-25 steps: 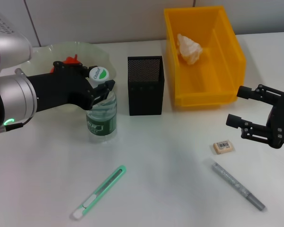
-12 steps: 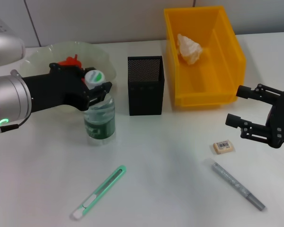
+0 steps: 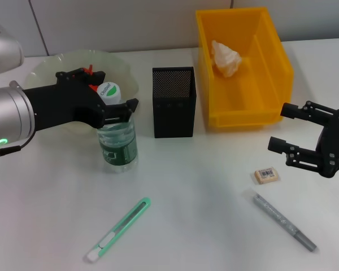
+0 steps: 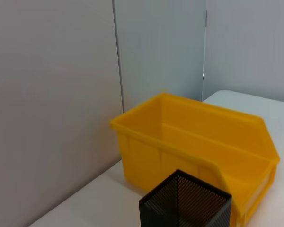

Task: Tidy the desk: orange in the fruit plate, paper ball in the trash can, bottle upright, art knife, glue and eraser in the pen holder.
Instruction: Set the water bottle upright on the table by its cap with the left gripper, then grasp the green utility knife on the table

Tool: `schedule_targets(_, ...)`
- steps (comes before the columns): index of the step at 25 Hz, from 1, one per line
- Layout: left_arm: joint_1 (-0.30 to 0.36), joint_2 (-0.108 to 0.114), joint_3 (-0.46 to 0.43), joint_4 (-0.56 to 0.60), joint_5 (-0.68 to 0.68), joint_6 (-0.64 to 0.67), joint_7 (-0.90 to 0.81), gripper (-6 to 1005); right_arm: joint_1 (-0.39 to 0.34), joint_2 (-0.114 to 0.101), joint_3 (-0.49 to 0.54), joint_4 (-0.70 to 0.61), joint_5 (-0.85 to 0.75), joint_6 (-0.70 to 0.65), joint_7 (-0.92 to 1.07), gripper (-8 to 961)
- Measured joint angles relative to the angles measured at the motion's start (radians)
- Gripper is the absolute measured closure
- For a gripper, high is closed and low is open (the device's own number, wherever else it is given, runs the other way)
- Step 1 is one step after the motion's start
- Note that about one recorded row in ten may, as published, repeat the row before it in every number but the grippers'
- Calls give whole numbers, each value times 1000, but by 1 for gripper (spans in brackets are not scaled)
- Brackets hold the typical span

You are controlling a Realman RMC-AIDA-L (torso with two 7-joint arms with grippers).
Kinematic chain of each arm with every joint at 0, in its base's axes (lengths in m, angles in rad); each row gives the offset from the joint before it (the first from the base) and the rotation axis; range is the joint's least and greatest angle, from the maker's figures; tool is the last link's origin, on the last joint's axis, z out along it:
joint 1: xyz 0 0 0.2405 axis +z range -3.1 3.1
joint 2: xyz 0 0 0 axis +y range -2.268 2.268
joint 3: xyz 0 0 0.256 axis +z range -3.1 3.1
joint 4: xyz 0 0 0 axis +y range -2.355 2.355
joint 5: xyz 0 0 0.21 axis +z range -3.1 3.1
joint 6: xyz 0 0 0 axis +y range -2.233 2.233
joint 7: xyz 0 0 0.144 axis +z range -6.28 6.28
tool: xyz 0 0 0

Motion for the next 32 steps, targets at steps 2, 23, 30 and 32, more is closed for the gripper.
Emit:
schedule_targets(2,0,0,-3,0,-7,0,3,256,0,0,0,4,0,0,0,225)
schedule_targets(23,-37,5,-284,-59,-433,325,288,132,-7,-2,2,23,-4,1,-14,226)
schedule_targets(30,-95,7,-445,-169,-436,604,359,132,-9,-2,1,19,-5,7,-10,226)
schedule_targets(32,-96,8,-450,-169,-422,613,361,132,-9,-2,1,18,-5,7,-10,226)
